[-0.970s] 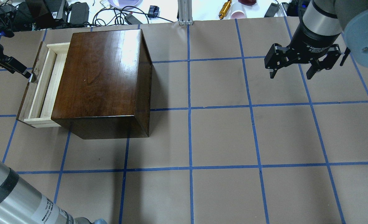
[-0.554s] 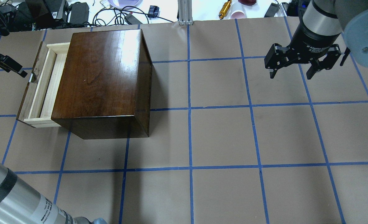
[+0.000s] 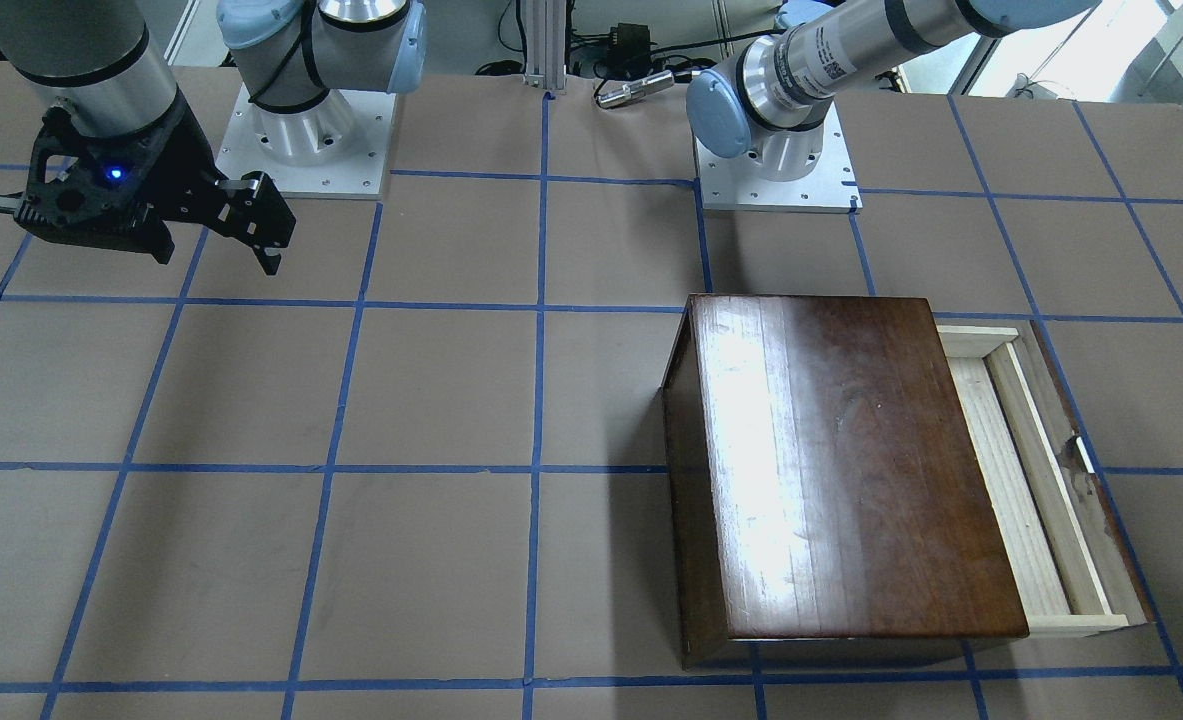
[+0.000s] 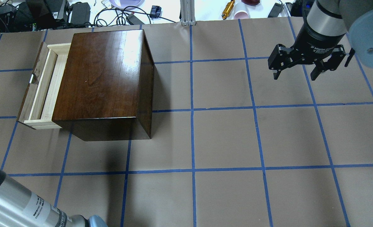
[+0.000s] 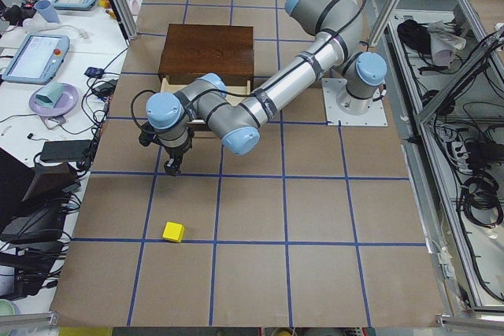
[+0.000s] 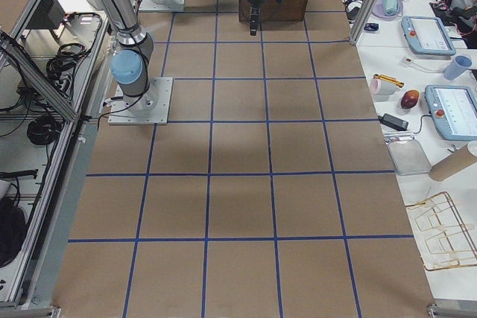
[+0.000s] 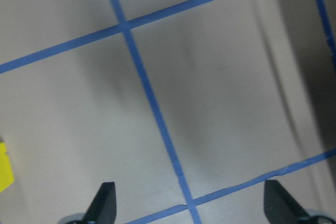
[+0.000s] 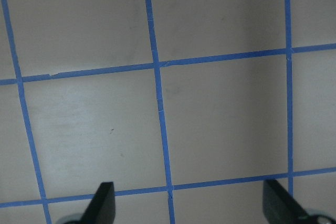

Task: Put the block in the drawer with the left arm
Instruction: 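Lower the left gripper and grasp the small yellow cube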

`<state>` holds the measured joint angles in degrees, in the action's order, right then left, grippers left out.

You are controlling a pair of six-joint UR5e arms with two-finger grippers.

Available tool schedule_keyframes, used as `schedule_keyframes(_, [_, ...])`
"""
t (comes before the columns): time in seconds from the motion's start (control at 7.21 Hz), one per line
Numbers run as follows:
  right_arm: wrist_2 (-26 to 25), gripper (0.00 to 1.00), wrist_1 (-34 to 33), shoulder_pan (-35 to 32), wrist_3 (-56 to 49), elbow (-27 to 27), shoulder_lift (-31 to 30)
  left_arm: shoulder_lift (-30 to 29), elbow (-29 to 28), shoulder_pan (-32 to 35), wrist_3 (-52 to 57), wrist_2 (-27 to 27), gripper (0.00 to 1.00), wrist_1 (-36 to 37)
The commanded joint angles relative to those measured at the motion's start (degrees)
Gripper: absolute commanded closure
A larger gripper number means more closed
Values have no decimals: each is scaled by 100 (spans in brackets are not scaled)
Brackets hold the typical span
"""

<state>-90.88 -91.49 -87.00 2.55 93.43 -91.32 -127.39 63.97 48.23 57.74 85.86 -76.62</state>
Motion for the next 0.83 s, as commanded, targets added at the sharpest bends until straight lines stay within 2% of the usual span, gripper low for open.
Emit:
schedule_keyframes(0.0, [0,0,0,-1,0,0,0,-330,-174,-269,26,-8,0,603])
schedule_keyframes(0.42, [0,0,0,-1,0,0,0,-707,-630,-515,53,19,0,639])
schedule_keyframes(0.69, [0,0,0,-1,0,0,0,-1006,-754,-577,79,36,0,920])
